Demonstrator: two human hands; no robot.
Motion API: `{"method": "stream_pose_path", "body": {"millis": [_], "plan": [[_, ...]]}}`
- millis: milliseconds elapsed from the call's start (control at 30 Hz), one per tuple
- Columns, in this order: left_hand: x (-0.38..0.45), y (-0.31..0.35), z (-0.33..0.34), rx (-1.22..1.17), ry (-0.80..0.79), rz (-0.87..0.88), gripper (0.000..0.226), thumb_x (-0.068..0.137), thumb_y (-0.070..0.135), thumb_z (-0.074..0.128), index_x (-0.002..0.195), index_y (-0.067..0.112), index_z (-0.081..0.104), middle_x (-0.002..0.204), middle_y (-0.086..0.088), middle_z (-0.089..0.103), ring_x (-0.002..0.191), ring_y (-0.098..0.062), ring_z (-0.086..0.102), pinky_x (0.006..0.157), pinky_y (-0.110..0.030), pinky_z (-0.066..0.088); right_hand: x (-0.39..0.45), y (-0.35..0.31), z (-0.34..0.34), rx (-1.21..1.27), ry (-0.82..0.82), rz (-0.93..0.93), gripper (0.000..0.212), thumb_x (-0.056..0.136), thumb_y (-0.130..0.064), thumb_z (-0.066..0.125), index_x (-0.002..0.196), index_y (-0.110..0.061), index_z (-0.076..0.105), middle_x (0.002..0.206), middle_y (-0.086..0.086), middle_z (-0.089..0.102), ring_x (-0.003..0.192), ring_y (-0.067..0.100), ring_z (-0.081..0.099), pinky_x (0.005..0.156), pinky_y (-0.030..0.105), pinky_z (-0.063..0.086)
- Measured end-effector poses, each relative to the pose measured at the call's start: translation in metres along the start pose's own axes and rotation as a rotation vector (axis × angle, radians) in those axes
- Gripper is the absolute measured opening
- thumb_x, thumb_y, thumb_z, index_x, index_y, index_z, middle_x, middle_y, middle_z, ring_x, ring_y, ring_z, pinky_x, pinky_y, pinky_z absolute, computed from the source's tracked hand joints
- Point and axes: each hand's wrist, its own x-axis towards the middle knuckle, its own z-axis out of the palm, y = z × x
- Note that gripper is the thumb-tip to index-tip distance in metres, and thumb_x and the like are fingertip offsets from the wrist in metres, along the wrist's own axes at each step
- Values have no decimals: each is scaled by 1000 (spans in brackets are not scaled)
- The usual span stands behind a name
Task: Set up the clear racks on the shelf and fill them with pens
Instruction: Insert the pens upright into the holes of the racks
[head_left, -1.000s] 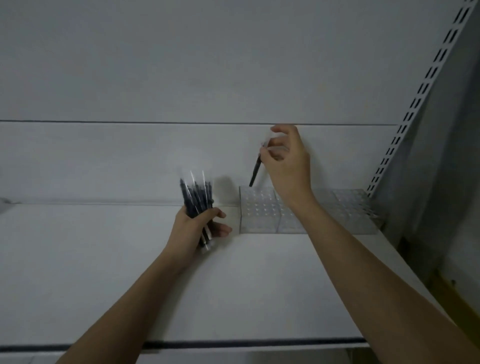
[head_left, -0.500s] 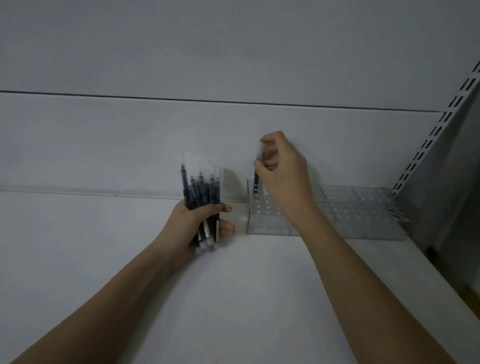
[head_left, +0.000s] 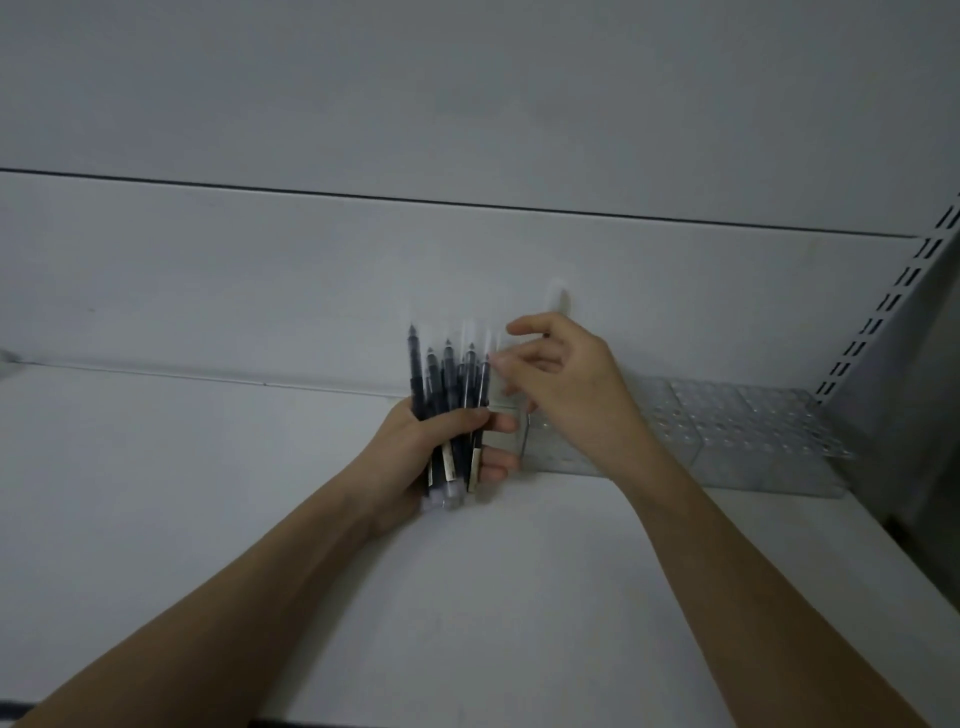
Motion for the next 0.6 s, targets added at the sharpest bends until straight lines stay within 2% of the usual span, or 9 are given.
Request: {"method": "stream_pose_path", "body": {"millis": [133, 267, 367, 600], "plan": [[-1, -1, 1, -1, -30, 10, 17, 94, 0, 54, 106, 4, 66, 99, -20, 72, 71, -32, 69, 63, -36, 60, -1, 2, 3, 2, -38, 39, 31, 85, -15, 77, 112, -18, 63, 89, -3, 73, 84, 15, 72, 77, 25, 57], [1, -2, 2, 12, -13, 16, 15, 92, -1, 55, 105, 1, 63, 98, -19, 73, 75, -33, 71, 68, -37, 62, 1, 1, -3, 61, 71, 32, 25, 84, -9, 76, 108, -13, 66, 84, 3, 74, 74, 14, 72, 67, 24, 57], [1, -2, 1, 69, -14, 24, 16, 91, -1, 58, 107, 0, 59, 100, -20, 73, 76, -35, 71, 67, -35, 60, 2, -1, -6, 136, 145, 28, 23, 86, -6, 73, 108, -8, 66, 86, 7, 72, 69, 12, 70, 62, 22, 55], [2, -2, 3, 51, 19, 39, 16, 91, -3, 57, 106, 1, 61, 96, -20, 72, 71, -34, 69, 60, -33, 58, -3, -2, -3, 160, 29, 44, 23, 87, -3, 72, 104, -16, 62, 85, 7, 73, 71, 13, 70, 65, 21, 56]]}}
